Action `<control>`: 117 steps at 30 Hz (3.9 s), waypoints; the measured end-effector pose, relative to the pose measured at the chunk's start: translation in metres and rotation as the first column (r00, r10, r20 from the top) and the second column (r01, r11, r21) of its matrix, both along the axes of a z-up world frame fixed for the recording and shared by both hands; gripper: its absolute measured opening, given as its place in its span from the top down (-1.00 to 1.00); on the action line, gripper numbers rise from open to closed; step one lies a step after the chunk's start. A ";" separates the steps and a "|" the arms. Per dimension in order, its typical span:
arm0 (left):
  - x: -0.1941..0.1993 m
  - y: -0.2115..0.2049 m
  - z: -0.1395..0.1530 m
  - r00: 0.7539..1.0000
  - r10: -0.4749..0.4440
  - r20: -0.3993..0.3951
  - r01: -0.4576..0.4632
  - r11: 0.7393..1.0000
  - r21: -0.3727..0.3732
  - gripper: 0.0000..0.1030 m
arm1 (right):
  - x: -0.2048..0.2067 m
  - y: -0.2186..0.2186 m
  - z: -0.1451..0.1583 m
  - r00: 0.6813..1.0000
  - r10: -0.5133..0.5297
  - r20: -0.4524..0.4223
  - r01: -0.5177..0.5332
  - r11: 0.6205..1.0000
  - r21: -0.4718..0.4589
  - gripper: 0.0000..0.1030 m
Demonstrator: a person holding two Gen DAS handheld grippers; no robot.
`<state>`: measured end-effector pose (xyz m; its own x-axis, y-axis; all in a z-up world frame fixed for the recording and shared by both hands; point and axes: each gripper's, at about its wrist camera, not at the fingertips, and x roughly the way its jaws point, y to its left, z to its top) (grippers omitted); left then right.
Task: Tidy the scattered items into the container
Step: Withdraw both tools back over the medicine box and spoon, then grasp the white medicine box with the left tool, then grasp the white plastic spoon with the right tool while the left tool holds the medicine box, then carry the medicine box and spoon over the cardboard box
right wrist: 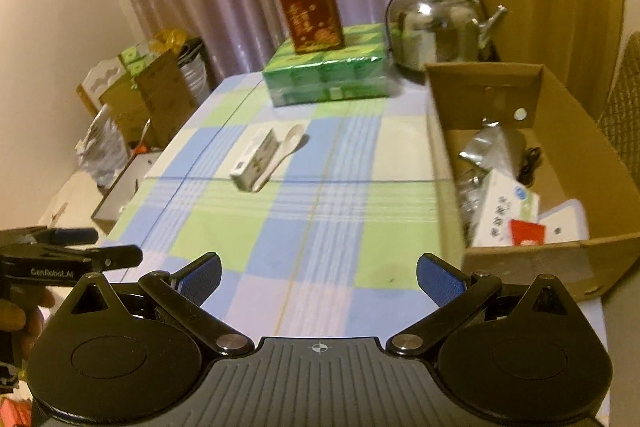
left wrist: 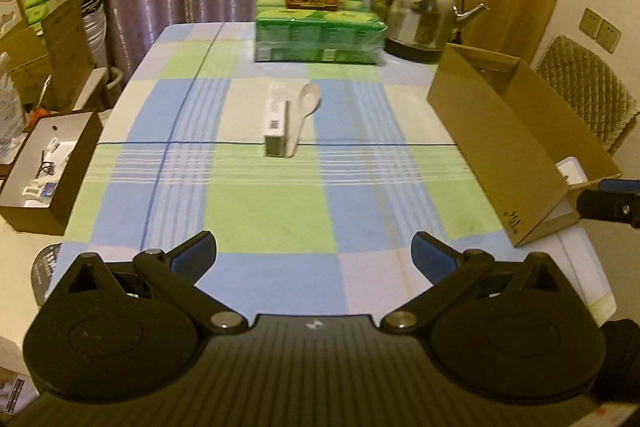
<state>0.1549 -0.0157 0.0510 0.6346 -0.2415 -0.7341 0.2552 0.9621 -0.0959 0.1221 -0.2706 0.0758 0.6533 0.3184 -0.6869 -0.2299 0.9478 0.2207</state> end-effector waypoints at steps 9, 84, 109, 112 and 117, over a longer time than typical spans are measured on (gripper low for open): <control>0.003 0.014 -0.006 1.000 0.029 -0.008 -0.029 1.000 0.002 -0.98 | 0.005 0.017 -0.009 1.000 0.024 -0.016 -0.024 1.000 -0.013 -0.96; 0.300 0.017 -0.125 0.998 -0.055 -0.030 0.058 0.993 0.104 0.42 | 0.299 0.146 -0.164 0.999 0.015 0.045 -0.011 0.996 -0.092 -0.44; 0.285 0.020 -0.127 0.996 -0.079 -0.052 0.082 0.995 0.058 0.58 | 0.275 0.156 -0.168 0.994 0.085 0.068 -0.066 0.969 -0.239 0.96; 0.265 0.019 -0.125 0.995 -0.077 -0.063 0.080 0.996 0.050 0.58 | 0.248 0.145 -0.164 0.995 0.084 0.051 -0.069 0.969 -0.238 0.96; 0.213 0.010 -0.122 0.992 -0.101 -0.076 0.104 0.994 0.029 0.58 | 0.191 0.118 -0.159 0.998 0.064 0.021 -0.057 0.972 -0.228 0.96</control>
